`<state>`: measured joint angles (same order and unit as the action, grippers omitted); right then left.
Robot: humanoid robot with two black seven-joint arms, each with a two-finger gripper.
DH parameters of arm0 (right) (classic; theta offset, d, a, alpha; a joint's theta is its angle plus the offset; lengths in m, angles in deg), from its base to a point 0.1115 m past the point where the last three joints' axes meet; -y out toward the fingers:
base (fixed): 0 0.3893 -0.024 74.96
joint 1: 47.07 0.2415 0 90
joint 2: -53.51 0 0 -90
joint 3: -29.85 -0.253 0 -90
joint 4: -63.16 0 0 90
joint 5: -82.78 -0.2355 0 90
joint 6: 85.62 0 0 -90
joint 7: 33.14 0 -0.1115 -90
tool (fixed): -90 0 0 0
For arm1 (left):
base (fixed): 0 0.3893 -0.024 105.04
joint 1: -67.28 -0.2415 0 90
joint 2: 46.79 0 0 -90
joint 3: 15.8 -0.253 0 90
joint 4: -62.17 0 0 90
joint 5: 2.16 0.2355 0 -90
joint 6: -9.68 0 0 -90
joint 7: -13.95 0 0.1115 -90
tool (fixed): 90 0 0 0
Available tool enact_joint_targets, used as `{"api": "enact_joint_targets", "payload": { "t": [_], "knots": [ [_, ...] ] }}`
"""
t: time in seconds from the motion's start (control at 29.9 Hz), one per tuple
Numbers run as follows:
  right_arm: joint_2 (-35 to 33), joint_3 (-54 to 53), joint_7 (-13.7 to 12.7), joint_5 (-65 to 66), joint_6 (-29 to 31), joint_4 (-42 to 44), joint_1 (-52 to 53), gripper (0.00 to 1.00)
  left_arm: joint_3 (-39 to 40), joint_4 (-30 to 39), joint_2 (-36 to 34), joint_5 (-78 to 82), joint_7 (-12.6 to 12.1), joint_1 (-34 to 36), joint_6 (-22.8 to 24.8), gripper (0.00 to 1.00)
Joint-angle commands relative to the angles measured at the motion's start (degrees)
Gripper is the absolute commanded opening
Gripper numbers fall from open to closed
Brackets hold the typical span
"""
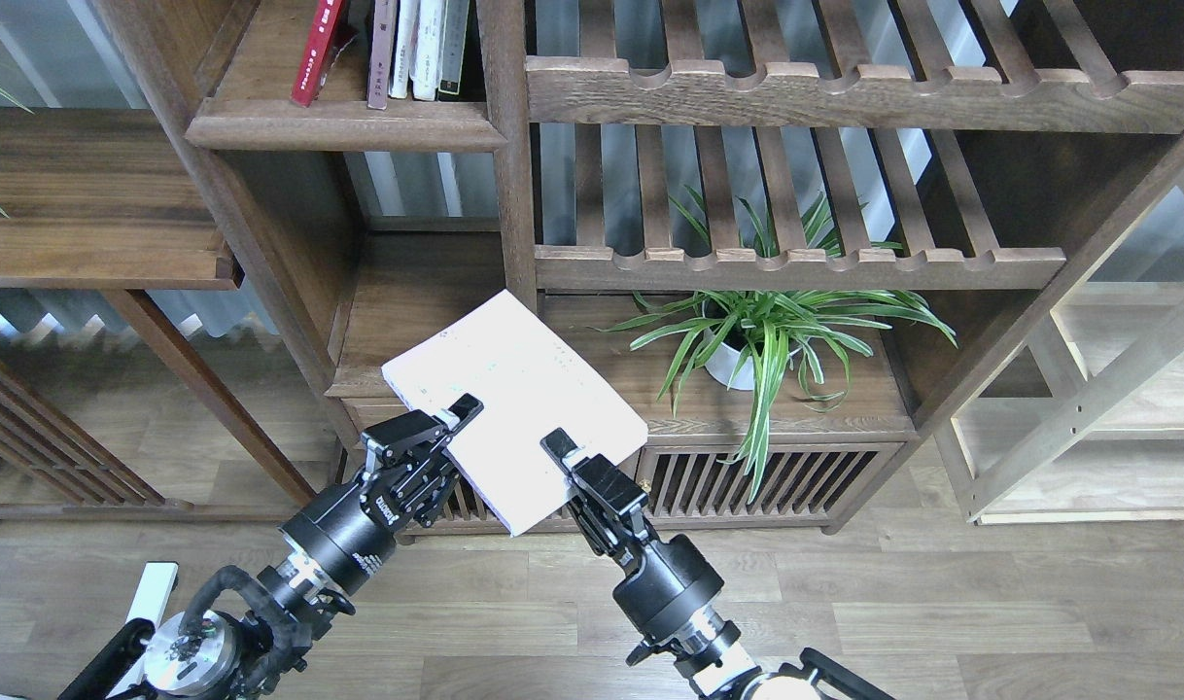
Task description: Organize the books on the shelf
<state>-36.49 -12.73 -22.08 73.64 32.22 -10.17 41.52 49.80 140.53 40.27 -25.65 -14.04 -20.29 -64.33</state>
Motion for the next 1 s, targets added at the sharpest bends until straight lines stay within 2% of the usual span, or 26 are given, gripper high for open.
{"api": "enact_joint_targets", "payload": {
  "t": [0.0,0.1,0.23,0.37,0.5,0.67,0.97],
  "knots": [
    [0.0,-0.1,0.0,0.0,-0.1,0.3,0.0,0.17,0.0,0.1,-0.2,0.0,0.0,0.0,0.0,0.04],
    [0.0,-1.0,0.0,0.1,-0.1,0.5,0.0,0.23,0.7,0.2,-0.3,0.1,0.0,0.0,0.0,0.03],
    [0.0,-1.5,0.0,0.1,-0.9,0.8,0.5,0.37,0.9,0.4,-1.0,0.1,0.0,0.0,-0.3,0.02],
    [0.0,-2.9,0.0,0.2,-3.3,1.2,1.1,0.58,0.9,0.5,-1.1,0.1,0.0,0.0,-0.3,0.02],
    [0.0,-3.7,0.0,0.3,-5.4,1.6,1.5,0.97,1.0,0.7,-1.1,0.3,0.0,0.0,-0.4,0.02],
    [0.0,-8.4,0.2,0.2,-4.9,3.0,0.9,0.99,2.5,1.9,-1.1,2.6,0.0,0.0,-0.6,0.01],
    [0.0,-13.1,0.2,0.0,-4.6,5.6,0.9,0.99,8.8,8.0,-0.8,18.6,0.0,-1.3,-0.6,0.01]
  ]
}}
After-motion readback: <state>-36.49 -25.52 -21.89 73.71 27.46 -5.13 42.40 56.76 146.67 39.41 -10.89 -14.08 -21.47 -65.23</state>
